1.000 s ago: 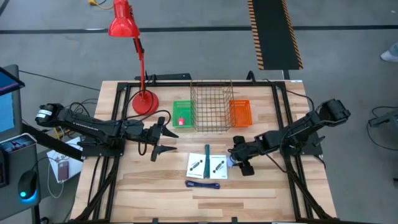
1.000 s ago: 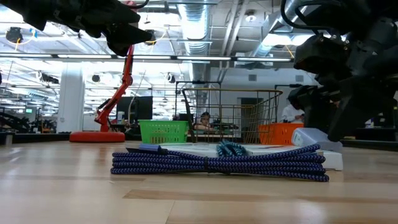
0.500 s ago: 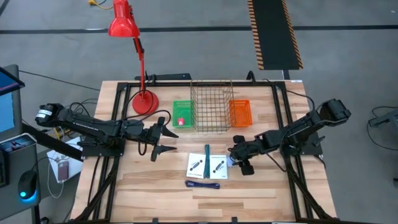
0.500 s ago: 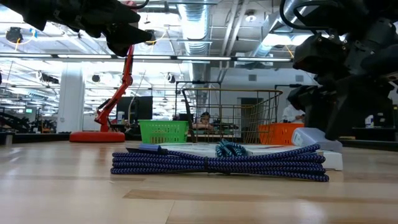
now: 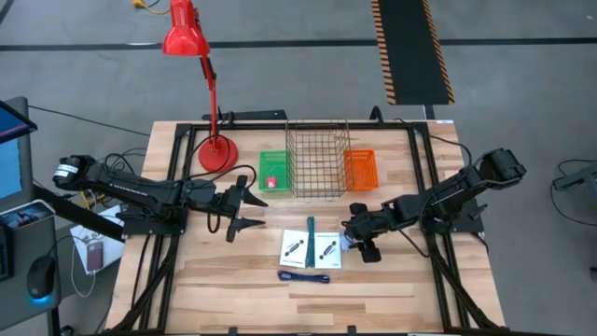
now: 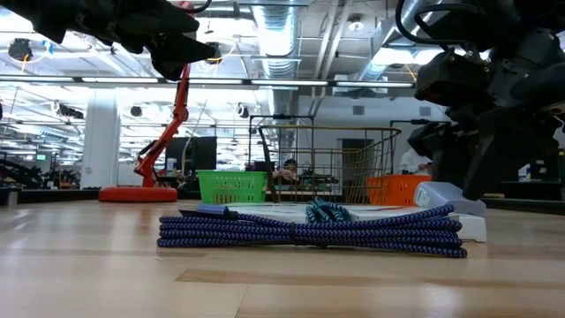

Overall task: Pick and place items into bin
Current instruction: Put the light violet charger adapter into the green bin

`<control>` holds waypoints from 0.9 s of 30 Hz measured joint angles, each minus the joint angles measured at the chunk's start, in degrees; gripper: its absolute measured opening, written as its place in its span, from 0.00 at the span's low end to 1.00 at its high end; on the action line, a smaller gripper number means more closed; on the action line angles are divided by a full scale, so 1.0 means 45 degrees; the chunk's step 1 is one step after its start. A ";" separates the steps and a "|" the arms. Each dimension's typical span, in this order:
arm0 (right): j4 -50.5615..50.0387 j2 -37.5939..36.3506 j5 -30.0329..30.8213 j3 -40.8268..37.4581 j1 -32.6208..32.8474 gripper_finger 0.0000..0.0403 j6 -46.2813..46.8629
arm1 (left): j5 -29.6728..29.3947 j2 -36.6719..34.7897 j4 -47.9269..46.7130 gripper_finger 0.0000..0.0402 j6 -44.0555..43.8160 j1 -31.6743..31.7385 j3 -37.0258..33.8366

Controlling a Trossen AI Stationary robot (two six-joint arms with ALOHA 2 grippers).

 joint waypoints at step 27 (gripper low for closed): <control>-0.0889 0.0056 -0.0662 -0.0083 -0.0223 0.58 0.0563 | -0.0005 0.0001 0.0000 0.58 -0.0005 0.0000 0.0000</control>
